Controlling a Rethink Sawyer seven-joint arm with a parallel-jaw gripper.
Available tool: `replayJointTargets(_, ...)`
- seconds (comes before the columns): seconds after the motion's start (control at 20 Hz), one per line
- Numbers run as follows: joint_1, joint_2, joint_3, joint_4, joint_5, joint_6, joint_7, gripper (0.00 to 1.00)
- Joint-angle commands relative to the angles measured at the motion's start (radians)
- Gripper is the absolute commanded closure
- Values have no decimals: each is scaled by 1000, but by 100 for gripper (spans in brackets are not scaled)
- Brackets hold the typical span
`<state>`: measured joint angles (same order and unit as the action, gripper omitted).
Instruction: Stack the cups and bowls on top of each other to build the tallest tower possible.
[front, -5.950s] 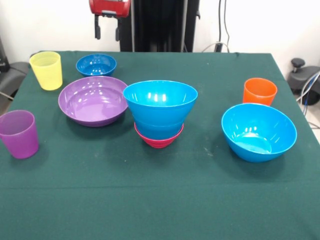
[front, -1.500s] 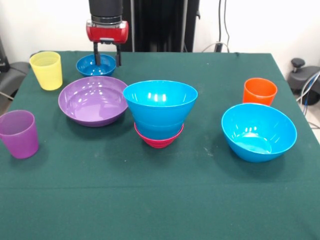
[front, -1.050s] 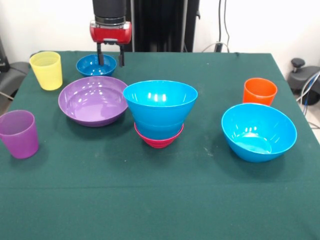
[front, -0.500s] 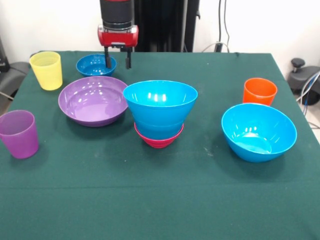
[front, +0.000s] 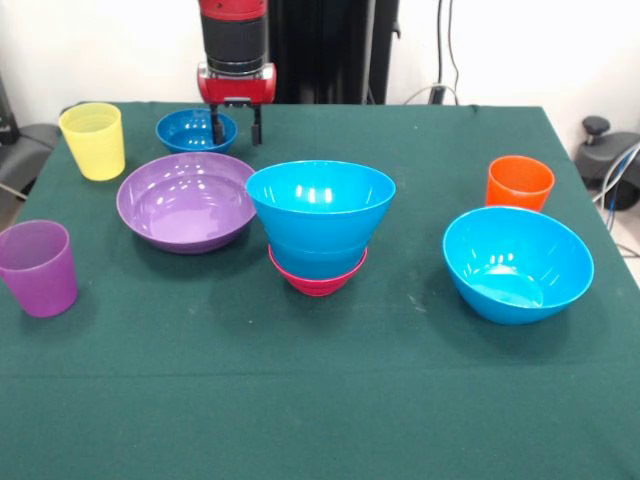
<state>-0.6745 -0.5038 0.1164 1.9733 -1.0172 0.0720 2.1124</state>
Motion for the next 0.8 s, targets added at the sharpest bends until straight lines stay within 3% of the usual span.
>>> replayJointTargets(0.05,12,21,51,-94,-51,12,-32,0)
replayJointTargets(0.8,2,-13,65,-77,-42,28,-44,0)
